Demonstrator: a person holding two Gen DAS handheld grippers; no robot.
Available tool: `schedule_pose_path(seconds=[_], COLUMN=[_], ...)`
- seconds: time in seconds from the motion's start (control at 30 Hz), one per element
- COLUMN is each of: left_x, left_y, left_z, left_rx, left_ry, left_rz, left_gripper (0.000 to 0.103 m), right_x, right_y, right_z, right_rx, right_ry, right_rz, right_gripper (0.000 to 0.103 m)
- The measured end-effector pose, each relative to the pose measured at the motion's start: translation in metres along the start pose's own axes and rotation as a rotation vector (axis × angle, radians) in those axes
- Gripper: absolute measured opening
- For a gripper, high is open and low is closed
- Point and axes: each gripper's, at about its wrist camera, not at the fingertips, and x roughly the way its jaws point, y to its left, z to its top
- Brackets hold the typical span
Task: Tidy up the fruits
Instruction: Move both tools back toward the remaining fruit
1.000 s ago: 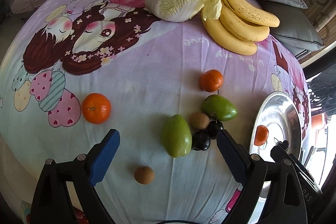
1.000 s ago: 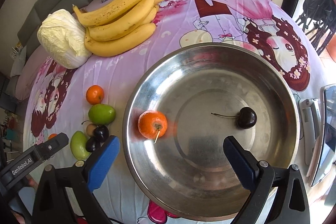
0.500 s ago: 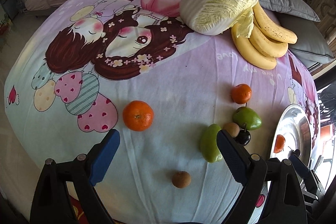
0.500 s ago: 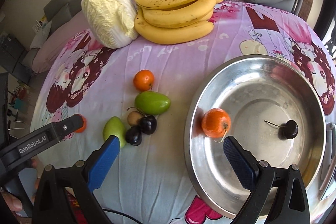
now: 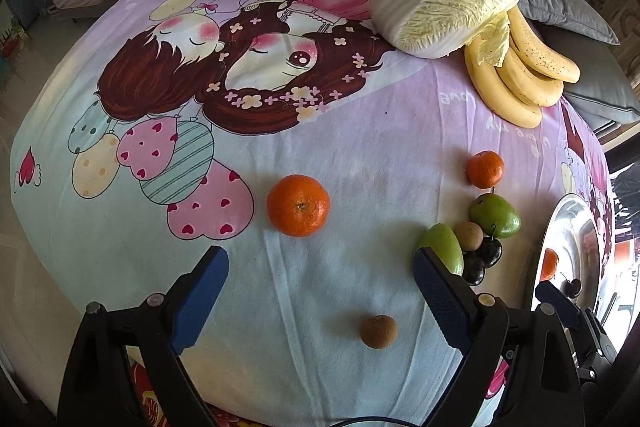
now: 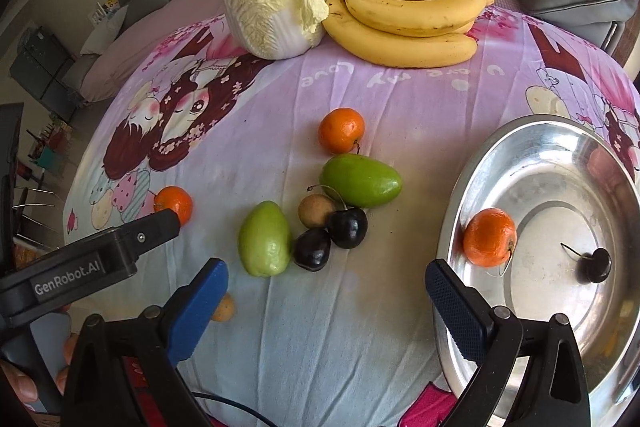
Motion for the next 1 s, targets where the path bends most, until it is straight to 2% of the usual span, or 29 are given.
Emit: schedule_pose_path(seconds=[0.3, 0.5, 0.87, 1.0], left_x=[0.015, 0.025, 0.029, 0.029], left_y=[0.005, 0.003, 0.013, 0.013], left_z=[-0.005, -0.009, -0.010, -0.010], left_rx=[-0.012, -0.025, -0.047, -0.049], left_ry=[0.066, 0.119, 0.130, 0.124], left_rz=[-0.019, -0.054, -0.063, -0.071], left_gripper=[0.094, 0.093, 0.093, 0.093], right_x=[0.022, 0.025, 0.036, 0.038], right_y=[0.005, 0.006, 0.009, 0.003], right_z=[-0.002, -0.003, -0.003, -0.002], right_rx=[-0.024, -0.026, -0.017, -0.001], right_ry=[0.075, 0.085, 0.109, 0.105], right_rz=[0.000, 0.011, 0.069, 0.060], right_gripper=[0.101, 0.101, 0.101, 0.100])
